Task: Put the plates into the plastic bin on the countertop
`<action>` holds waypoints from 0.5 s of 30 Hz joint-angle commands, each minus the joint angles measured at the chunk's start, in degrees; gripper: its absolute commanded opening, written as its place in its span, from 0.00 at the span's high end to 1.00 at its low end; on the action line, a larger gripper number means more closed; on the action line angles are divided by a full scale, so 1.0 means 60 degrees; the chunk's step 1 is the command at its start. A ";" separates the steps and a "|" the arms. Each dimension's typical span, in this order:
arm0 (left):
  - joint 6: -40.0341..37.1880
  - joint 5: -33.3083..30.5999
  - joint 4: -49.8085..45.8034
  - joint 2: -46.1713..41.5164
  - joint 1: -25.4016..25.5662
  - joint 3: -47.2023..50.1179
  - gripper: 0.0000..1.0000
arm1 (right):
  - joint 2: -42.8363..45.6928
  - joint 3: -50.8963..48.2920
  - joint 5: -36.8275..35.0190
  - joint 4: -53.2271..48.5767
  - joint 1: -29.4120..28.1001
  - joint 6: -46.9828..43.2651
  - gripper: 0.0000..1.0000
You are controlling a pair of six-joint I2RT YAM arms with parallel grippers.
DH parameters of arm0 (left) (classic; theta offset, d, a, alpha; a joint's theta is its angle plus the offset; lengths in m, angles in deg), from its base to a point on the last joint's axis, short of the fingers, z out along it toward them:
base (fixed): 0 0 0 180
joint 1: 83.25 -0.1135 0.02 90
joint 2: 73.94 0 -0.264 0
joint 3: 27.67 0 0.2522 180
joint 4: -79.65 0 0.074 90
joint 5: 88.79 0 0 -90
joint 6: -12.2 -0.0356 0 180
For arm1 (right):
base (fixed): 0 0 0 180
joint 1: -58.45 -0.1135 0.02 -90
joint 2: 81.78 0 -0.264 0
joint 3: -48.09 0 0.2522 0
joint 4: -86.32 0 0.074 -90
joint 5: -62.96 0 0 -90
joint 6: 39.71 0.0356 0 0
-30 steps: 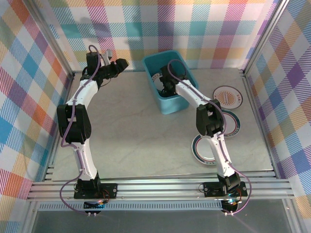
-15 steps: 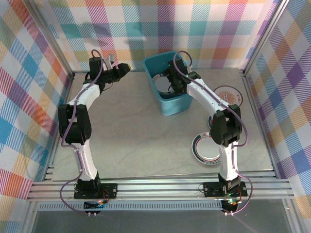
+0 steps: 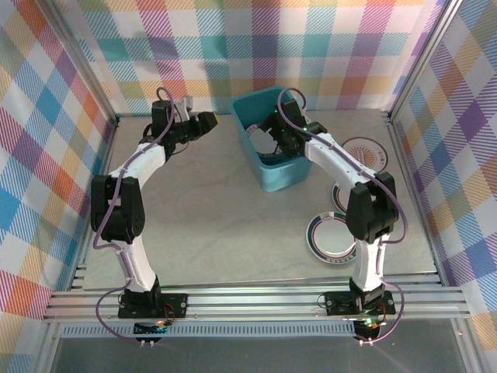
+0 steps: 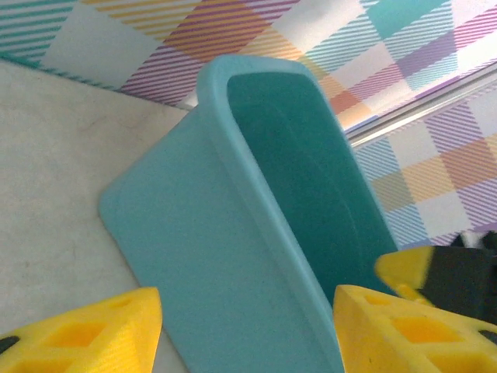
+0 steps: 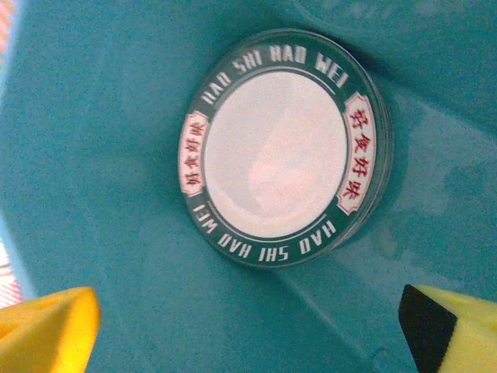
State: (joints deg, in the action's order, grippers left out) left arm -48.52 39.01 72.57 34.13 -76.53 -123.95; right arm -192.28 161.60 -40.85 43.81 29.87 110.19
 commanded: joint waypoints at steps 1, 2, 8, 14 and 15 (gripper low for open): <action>-0.0335 -0.0719 0.0221 -0.0925 0.0302 0.0789 0.40 | 0.1076 -0.0289 0.0161 0.0405 -0.0037 -0.1459 0.01; -0.0429 -0.0847 0.0206 -0.1066 0.0406 0.0989 0.40 | 0.1200 -0.0392 0.0202 0.0444 -0.0036 -0.1680 0.01; -0.0773 -0.1531 -0.0239 -0.1811 0.1060 0.1711 0.40 | 0.1571 -0.0745 0.1089 0.0614 0.0207 -0.2231 0.01; -0.1245 -0.1678 -0.0212 -0.2670 0.1414 0.2994 0.40 | 0.2988 -0.1566 0.1041 0.1351 0.0475 -0.4021 0.01; -0.1218 -0.1546 -0.0134 -0.2724 0.1420 0.3191 0.40 | 0.3146 -0.1630 0.1093 0.1290 0.0621 -0.4230 0.01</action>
State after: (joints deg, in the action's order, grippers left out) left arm -53.87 29.57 70.66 20.14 -68.09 -108.28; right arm -179.12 152.50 -34.90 49.01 31.48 92.55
